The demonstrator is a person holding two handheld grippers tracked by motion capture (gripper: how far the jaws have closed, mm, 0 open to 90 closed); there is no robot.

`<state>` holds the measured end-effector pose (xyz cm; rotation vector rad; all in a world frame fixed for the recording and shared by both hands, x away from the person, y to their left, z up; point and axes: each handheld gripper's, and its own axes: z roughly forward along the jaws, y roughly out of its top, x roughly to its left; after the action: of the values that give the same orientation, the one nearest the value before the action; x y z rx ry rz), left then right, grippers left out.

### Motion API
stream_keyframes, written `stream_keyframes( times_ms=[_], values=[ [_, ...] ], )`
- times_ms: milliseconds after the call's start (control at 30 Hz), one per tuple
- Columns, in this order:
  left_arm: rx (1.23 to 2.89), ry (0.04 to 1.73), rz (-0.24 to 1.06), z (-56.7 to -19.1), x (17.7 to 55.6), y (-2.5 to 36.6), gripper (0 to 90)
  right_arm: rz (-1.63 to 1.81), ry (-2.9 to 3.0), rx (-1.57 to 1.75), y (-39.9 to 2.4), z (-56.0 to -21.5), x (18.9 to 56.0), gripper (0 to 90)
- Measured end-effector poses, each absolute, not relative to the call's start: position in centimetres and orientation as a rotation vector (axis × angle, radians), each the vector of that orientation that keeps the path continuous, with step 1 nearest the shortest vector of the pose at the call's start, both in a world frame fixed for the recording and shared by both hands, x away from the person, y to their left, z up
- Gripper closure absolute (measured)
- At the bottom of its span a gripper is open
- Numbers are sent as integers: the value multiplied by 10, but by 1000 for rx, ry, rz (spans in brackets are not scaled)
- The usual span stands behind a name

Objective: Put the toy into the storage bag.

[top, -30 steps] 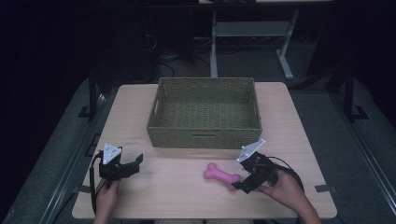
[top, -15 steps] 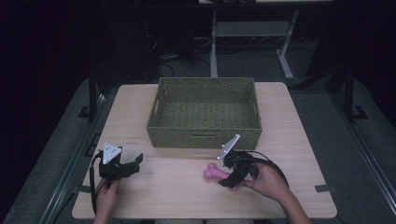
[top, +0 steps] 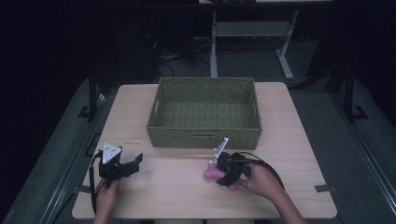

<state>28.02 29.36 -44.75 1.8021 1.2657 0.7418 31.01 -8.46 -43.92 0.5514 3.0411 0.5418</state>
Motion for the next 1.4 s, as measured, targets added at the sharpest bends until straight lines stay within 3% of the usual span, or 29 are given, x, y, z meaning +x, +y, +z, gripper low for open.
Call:
stream_keyframes(
  times_ms=[433,867,1400],
  values=[
    [1788,1276,736,-447,281,295,138,542,3107,420,-85,-431,323,581],
    [1790,1278,735,-448,281,295,139,665,3171,200,-93,-387,352,581],
    [1789,1275,735,-448,281,296,139,715,3138,153,-92,-343,379,581]
  ],
)
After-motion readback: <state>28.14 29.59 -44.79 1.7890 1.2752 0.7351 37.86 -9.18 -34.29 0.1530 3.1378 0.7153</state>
